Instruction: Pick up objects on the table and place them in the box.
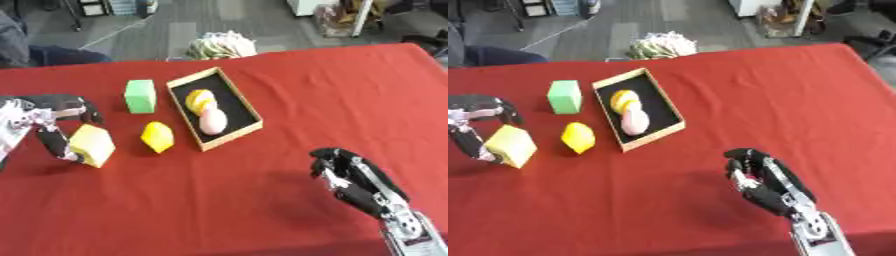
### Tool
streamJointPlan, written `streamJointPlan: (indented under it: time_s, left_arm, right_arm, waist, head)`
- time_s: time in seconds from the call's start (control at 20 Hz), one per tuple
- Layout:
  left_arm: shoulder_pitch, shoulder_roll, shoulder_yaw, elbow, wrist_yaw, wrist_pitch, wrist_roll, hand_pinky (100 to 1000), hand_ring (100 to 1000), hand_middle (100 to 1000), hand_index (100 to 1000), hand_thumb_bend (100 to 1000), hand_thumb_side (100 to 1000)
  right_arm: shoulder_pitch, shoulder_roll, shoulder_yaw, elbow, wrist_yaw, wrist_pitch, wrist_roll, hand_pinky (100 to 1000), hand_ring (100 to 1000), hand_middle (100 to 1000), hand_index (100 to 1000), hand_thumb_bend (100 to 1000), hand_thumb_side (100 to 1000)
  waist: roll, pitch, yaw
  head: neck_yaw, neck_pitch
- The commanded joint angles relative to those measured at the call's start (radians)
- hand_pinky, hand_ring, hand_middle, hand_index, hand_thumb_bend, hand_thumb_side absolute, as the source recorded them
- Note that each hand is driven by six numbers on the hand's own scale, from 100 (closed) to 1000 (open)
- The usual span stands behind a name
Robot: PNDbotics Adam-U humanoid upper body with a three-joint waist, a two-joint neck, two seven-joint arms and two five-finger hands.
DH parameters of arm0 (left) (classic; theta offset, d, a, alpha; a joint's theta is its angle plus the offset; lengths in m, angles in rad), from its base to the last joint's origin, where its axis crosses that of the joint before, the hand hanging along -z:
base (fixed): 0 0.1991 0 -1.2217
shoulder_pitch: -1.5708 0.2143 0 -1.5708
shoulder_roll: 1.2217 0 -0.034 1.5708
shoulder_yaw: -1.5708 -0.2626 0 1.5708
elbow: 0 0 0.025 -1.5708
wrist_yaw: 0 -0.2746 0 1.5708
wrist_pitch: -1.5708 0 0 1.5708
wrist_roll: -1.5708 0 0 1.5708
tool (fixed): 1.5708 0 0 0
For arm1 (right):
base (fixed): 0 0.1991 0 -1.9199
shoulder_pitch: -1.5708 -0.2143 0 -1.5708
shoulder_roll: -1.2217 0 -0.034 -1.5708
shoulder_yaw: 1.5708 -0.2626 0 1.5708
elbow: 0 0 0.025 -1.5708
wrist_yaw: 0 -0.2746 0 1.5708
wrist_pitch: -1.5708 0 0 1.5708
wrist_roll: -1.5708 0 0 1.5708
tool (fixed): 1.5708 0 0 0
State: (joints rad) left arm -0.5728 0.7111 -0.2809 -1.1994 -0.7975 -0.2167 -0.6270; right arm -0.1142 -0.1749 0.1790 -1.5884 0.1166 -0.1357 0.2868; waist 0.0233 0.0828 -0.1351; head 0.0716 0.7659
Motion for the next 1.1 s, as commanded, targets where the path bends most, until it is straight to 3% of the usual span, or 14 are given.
streamJointPlan:
  time_s: [0.05, 0.3, 0.65, 0.85, 1.1]
  left_arm:
    - [-0.023, 0.014, 0.015, 0.000, -0.015, 0.002, 0.056, 777, 637, 621, 725, 512, 100]
    - [-0.041, 0.016, 0.026, -0.042, 0.006, 0.009, 0.128, 695, 527, 500, 617, 440, 100]
    - [-0.163, -0.017, 0.033, -0.171, 0.031, 0.054, 0.157, 702, 528, 499, 617, 459, 100]
    - [-0.266, -0.124, 0.011, -0.086, -0.066, 0.073, 0.196, 708, 535, 506, 626, 477, 100]
    - [-0.334, -0.259, 0.002, 0.056, -0.172, 0.068, 0.290, 721, 543, 514, 635, 485, 100]
  right_arm:
    - [-0.010, -0.011, -0.003, -0.010, 0.000, -0.002, 0.002, 721, 587, 555, 748, 100, 412]
    - [-0.009, -0.011, -0.003, -0.010, 0.000, -0.001, 0.002, 721, 587, 555, 747, 100, 415]
    - [-0.004, -0.011, -0.001, -0.008, -0.001, 0.000, 0.004, 721, 587, 555, 748, 100, 422]
    - [-0.004, -0.007, 0.006, -0.007, -0.004, 0.000, 0.010, 721, 587, 555, 747, 100, 426]
    - [-0.006, -0.002, 0.016, -0.005, -0.008, 0.001, 0.020, 720, 587, 555, 747, 100, 437]
  waist:
    - [0.004, -0.004, -0.002]
    - [0.005, -0.005, -0.002]
    - [0.006, -0.009, -0.009]
    - [0.004, -0.012, -0.022]
    - [0.000, -0.010, -0.042]
  head:
    - [-0.002, 0.004]
    - [-0.004, 0.004]
    - [-0.008, 0.004]
    - [-0.004, 0.004]
    - [0.006, 0.004]
